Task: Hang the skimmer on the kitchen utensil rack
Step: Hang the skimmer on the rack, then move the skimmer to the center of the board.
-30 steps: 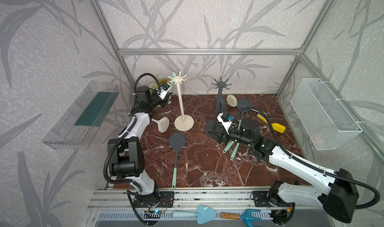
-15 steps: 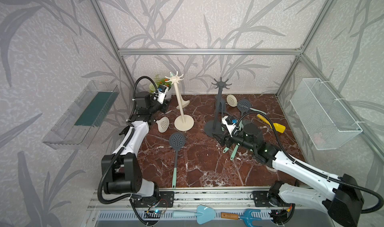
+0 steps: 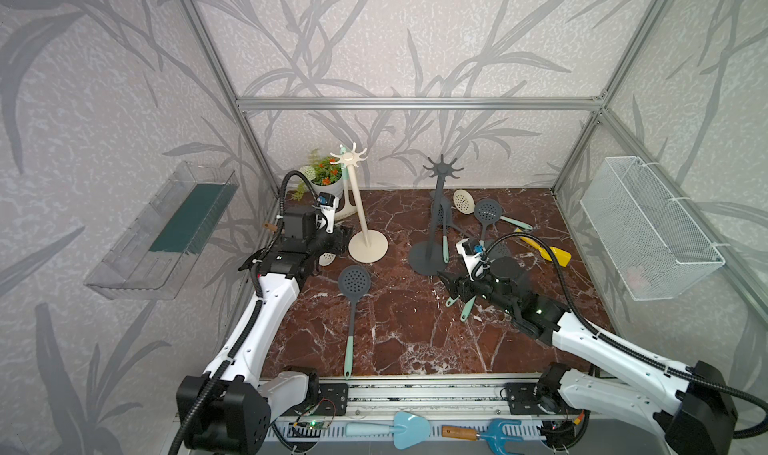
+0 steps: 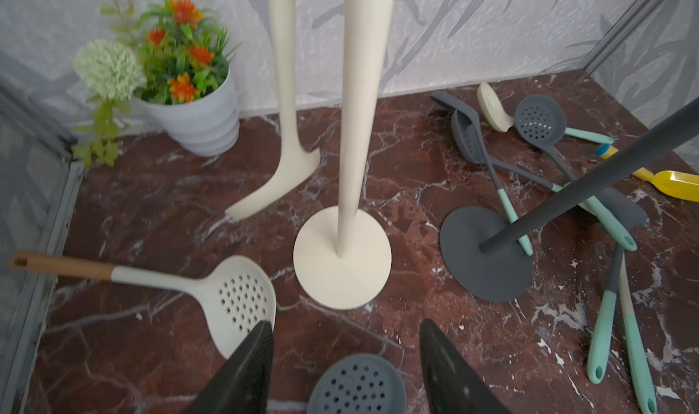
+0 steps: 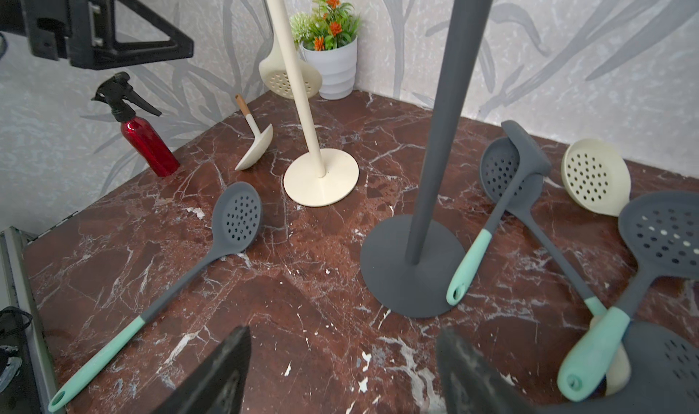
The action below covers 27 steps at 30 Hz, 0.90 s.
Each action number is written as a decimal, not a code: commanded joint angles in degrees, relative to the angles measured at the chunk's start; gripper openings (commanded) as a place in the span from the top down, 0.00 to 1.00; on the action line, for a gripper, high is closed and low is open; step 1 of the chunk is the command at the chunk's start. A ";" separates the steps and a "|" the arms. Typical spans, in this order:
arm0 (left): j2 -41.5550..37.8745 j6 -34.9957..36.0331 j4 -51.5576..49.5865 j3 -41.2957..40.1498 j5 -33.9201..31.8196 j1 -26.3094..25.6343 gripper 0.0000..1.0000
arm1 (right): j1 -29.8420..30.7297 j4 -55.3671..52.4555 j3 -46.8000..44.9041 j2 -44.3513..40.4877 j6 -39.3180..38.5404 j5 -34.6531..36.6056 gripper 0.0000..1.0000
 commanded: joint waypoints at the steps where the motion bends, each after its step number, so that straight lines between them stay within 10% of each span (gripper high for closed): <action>1: -2.31 -8.18 -10.14 -0.63 -2.68 -0.47 0.39 | 0.13 -1.54 -0.53 -0.87 2.81 2.00 0.22; 27: -1.53 -20.01 -25.77 -10.48 -2.57 -2.53 0.52 | 9.03 -5.33 1.88 11.02 14.82 8.23 0.28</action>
